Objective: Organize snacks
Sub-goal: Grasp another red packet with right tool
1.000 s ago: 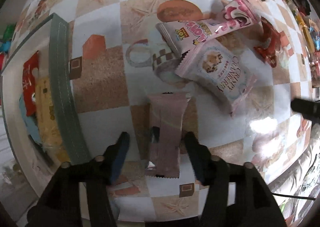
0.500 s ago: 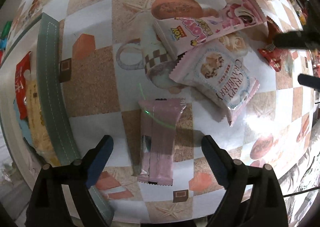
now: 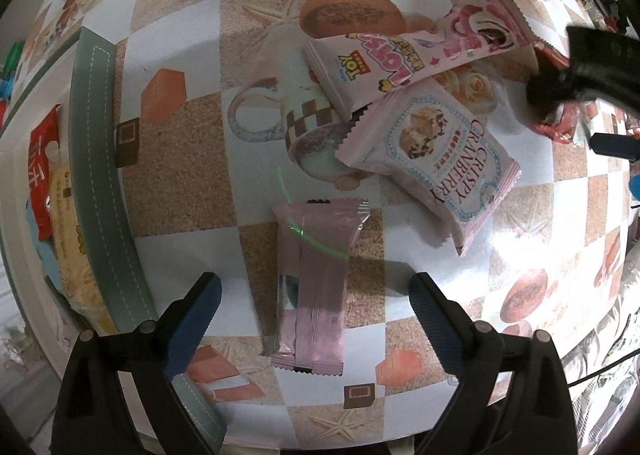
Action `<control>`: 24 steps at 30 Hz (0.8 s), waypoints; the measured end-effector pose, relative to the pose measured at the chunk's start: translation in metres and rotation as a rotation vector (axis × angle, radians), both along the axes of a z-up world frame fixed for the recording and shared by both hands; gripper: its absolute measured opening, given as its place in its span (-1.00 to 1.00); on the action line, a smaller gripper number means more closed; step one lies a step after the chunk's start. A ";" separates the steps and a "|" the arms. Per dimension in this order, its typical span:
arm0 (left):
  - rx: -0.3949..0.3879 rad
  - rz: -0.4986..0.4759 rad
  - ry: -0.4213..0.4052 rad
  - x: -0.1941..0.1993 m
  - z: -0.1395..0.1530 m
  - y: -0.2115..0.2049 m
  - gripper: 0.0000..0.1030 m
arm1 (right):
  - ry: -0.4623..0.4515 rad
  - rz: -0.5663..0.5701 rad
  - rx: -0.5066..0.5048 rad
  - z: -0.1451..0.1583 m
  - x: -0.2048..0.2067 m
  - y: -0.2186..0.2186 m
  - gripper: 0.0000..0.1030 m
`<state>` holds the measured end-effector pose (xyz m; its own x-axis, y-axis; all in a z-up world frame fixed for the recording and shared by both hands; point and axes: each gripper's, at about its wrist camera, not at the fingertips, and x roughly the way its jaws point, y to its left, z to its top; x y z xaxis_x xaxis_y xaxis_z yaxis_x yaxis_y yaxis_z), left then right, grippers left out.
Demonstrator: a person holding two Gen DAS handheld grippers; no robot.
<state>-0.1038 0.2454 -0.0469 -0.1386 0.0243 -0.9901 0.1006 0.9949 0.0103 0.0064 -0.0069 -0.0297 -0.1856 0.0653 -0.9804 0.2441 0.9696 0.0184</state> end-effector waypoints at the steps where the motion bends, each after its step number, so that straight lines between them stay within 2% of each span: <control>1: 0.000 0.000 0.000 0.000 0.000 0.001 0.88 | 0.005 0.028 -0.018 -0.002 0.002 0.004 1.00; 7: 0.000 0.000 0.001 0.001 0.001 0.003 0.89 | -0.020 0.046 -0.026 -0.004 0.003 0.010 1.00; 11: 0.001 0.000 0.000 0.002 -0.006 -0.004 0.89 | -0.021 0.059 -0.026 0.004 -0.025 0.015 1.00; 17: 0.000 -0.025 0.006 -0.001 -0.007 -0.008 0.87 | -0.008 0.167 -0.031 0.005 -0.034 0.032 0.98; 20: -0.004 -0.026 0.003 -0.005 -0.003 -0.010 0.79 | -0.043 0.207 -0.032 0.013 -0.036 0.043 0.73; 22: -0.007 -0.033 -0.005 -0.006 0.000 -0.013 0.58 | -0.058 0.242 -0.033 0.019 -0.037 0.050 0.33; 23: -0.008 -0.037 -0.009 -0.007 0.002 -0.015 0.51 | -0.065 0.262 -0.033 0.021 -0.037 0.054 0.21; 24: -0.009 -0.042 -0.012 -0.008 0.004 -0.017 0.30 | -0.071 0.277 -0.032 0.024 -0.037 0.057 -0.05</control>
